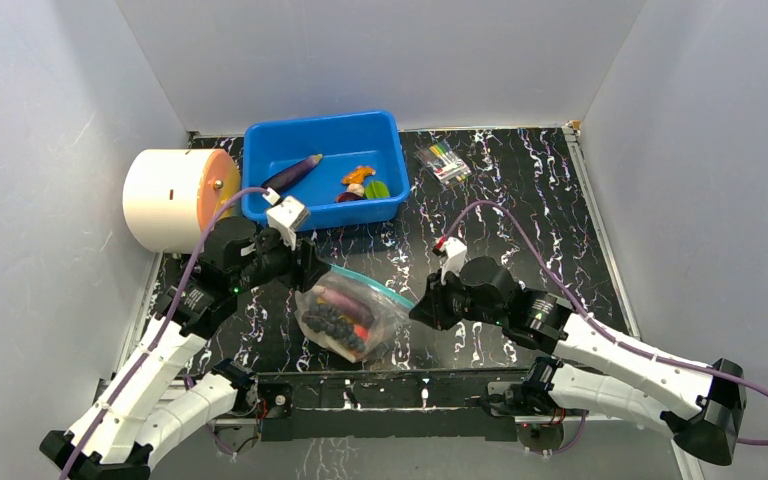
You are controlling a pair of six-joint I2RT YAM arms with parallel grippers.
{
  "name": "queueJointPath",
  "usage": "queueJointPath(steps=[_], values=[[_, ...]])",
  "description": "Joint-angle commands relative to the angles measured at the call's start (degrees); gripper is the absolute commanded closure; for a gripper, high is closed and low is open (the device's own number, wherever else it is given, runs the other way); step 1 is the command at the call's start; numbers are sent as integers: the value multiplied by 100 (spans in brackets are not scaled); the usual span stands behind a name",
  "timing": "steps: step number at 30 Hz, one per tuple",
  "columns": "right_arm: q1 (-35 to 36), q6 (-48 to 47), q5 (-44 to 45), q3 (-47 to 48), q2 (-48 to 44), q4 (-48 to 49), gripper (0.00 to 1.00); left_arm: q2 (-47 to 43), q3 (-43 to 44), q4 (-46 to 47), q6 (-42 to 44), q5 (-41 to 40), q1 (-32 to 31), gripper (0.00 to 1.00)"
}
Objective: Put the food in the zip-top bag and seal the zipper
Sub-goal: Place the zipper food storage bag at the center of the board.
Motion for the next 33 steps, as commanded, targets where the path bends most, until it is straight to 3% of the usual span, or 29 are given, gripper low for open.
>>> queueJointPath(steps=[1, 9, 18, 26, 33], values=[[-44, 696, 1712, -46, -18, 784, 100, -107, 114, 724, -181, -165, 9, 44], [-271, 707, 2420, 83, 648, 570, 100, -8, 276, 1014, -108, -239, 8, 37], [-1590, 734, 1531, 85, 1221, 340, 100, -29, 185, 973, -12, -388, 7, 37], [-1835, 947, 1235, -21, 945, -196, 100, -117, -24, 1040, -141, -210, 6, 37], [-1839, 1530, 1367, -197, 114, -1003, 100, -80, -65, 1039, -176, -165, 3, 37]])
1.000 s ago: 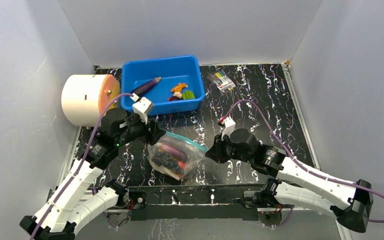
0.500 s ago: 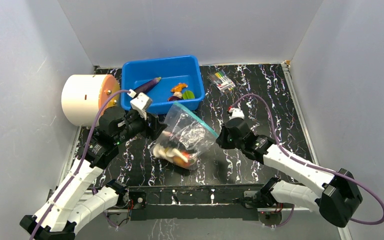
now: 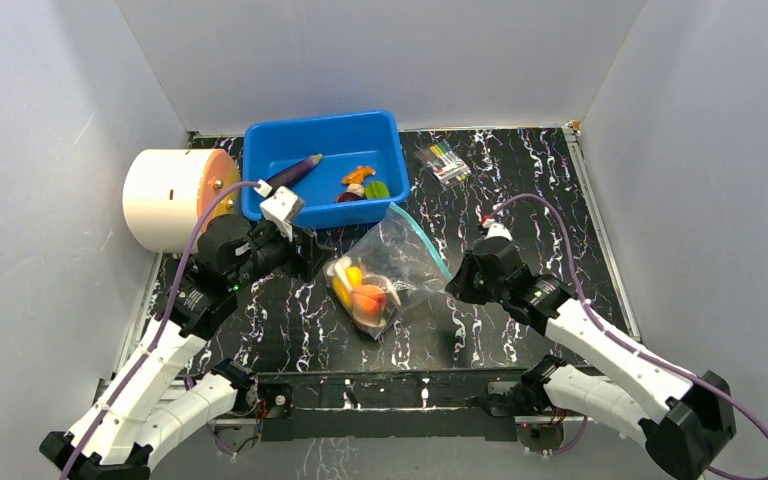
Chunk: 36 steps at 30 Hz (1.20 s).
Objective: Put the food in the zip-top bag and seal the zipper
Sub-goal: Place the zipper food storage bag at the center of the board, then reset both arms
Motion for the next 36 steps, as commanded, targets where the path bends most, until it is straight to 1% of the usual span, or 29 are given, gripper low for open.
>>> queueJointPath(steps=[1, 7, 9, 12, 15, 16, 17, 18, 21, 22, 26, 27, 33, 34, 36], values=[[-30, 547, 120, -142, -636, -482, 100, -29, -34, 99, -91, 109, 4, 37], [-31, 1249, 107, -591, -1252, -603, 99, -38, -18, 93, -165, 165, 9, 37], [-33, 1383, 164, -638, -1369, -646, 92, -37, -2, 62, -171, 187, 3, 36], [-35, 1412, 252, -572, -1431, -653, 78, -60, 4, 11, -207, 191, 11, 35], [-31, 1271, 289, -375, -1411, -618, 65, -84, 5, -9, -282, 172, 7, 30], [-36, 1182, 308, -286, -1377, -612, 61, -99, -6, 5, -315, 157, 10, 25], [-29, 1087, 347, -181, -1332, -621, 58, -113, -12, 21, -370, 138, 8, 7], [-28, 1012, 393, -58, -1284, -650, 54, -131, -23, 46, -394, 132, 9, 2], [-30, 588, 542, 343, -1186, -683, 42, -188, -42, 110, -501, 130, 10, 2], [-34, 466, 601, 459, -1189, -675, 37, -198, -40, 116, -522, 135, 4, 2], [-28, -50, 839, 951, -1199, -578, 6, -227, 7, 237, -699, 185, 3, 1], [-28, -192, 911, 1080, -1189, -592, 3, -234, 18, 284, -842, 102, 7, 2], [-36, -669, 1217, 1790, -1062, -690, 2, -3, 304, 135, -1723, -763, 3, 2], [-32, -768, 1199, 2134, -1013, -755, 2, 79, 463, 82, -2005, -1032, 5, 2], [-36, -810, 1128, 2295, -1040, -744, 2, 54, 523, 147, -1894, -1066, 6, 2]])
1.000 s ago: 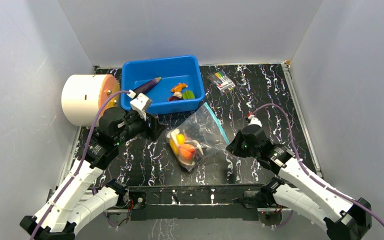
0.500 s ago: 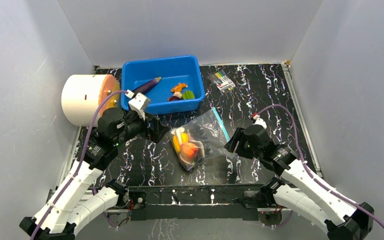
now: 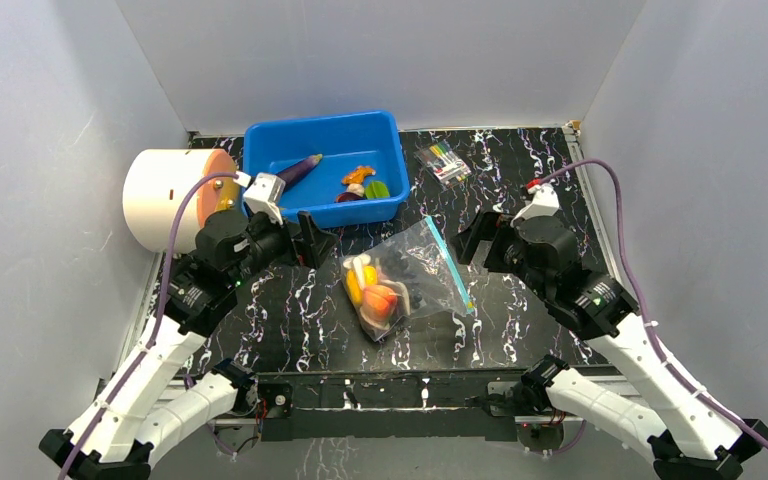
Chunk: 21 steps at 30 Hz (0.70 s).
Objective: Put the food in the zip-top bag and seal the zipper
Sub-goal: Reset both arms
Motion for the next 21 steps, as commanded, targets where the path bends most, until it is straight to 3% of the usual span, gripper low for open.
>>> queueJointPath(steps=[1, 9, 21], values=[[-30, -338, 109, 661, -20, 174, 2, -25, 415, 134, -295, -434, 4, 2], [-33, -361, -137, 1000, -260, 326, 2, -375, 515, 525, -74, -430, 8, 2], [-32, -336, -221, 733, -386, 386, 2, -155, 538, 414, -138, -549, 7, 2]])
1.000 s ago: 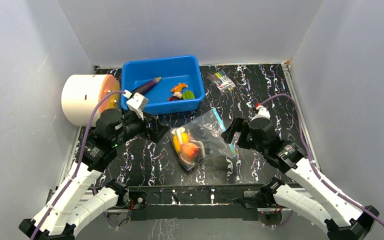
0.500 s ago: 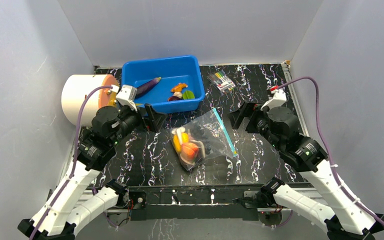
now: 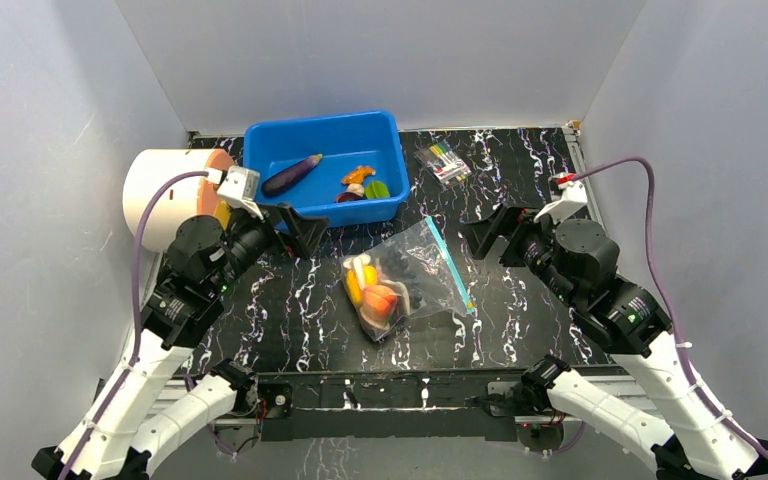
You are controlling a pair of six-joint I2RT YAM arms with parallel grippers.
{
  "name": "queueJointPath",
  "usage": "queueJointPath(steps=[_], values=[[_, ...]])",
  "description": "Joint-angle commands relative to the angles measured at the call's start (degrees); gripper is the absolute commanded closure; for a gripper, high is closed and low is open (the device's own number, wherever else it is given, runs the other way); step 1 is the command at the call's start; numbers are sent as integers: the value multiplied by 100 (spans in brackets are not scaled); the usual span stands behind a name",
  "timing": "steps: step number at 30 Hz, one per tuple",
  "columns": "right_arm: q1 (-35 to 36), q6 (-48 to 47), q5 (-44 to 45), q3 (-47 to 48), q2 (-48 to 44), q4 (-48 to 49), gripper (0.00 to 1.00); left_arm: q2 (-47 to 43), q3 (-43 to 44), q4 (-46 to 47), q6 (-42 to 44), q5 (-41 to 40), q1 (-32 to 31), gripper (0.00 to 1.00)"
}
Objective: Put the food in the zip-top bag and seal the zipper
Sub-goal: Reset both arms
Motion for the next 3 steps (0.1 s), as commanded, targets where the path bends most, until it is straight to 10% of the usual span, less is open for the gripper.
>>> queueJointPath(steps=[1, 3], values=[[-29, -44, -41, -39, -94, 323, 2, 147, 176, -33, 21, -122, 4, 2], [-32, -44, -37, -67, -96, 329, 2, 111, 97, 53, 61, -97, 8, 2]])
